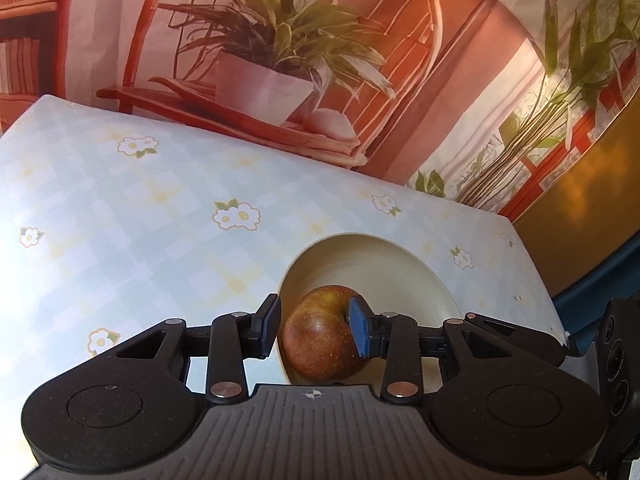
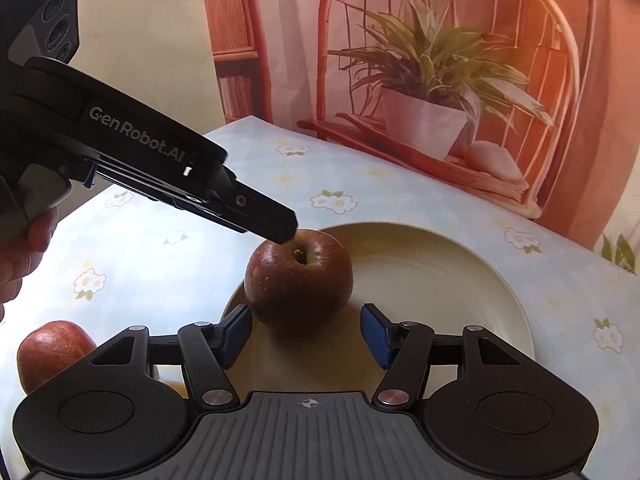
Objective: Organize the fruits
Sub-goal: 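Lower the brown apple onto the plate and open the left gripper, then grasp a tangerine with the right gripper while the left gripper grasps a green apple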
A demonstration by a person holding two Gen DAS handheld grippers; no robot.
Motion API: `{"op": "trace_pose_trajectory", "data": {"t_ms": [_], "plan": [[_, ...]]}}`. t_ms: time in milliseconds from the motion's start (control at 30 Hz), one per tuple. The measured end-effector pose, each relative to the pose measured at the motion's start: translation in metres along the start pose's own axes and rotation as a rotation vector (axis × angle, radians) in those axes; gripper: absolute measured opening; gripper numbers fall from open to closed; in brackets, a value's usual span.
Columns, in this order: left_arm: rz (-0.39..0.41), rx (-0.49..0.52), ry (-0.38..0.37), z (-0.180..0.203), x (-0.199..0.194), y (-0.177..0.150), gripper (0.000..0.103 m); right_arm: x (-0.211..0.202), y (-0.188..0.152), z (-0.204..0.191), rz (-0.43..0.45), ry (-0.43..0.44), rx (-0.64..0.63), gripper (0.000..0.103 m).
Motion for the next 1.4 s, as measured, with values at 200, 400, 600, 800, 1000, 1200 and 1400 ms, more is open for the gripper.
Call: {"op": "trace_pose_trajectory", "data": {"t_ms": [200, 400, 600, 800, 1000, 1200, 1400], "plan": [[0.061, 0.056, 0.050, 0.000, -0.038, -0.008, 0.039, -0.040, -0.016, 0.017, 0.080, -0.040, 0.091, 0.056], [0.130, 0.128, 0.173, -0.005, -0.073, -0.028, 0.040, -0.077, -0.045, 0.021, 0.137, -0.101, 0.143, 0.056], [0.197, 0.165, 0.239, 0.000, -0.099, -0.042, 0.041, -0.111, -0.072, 0.021, 0.172, -0.166, 0.193, 0.056], [0.229, 0.199, 0.256, 0.015, -0.115, -0.047, 0.041, -0.119, -0.094, 0.016, 0.143, -0.181, 0.207, 0.056], [0.242, 0.194, 0.254, 0.025, -0.122, -0.055, 0.041, -0.111, -0.115, 0.017, 0.102, -0.155, 0.267, 0.048], [0.216, 0.172, 0.255, 0.018, -0.122, -0.064, 0.041, -0.105, -0.121, 0.018, 0.081, -0.153, 0.284, 0.045], [0.134, 0.155, 0.244, 0.008, -0.107, -0.070, 0.045, -0.100, -0.126, 0.021, 0.067, -0.137, 0.306, 0.041]]}}
Point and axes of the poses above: each gripper's, at about its wrist camera, not at the fingertips, and x roughly the way its jaws point, z to its right, y to its top, the point moved 8 cm from there along x, roughly the way its jaws point, and after that the axes turned 2 degrees about -z, right-handed, at the moved point
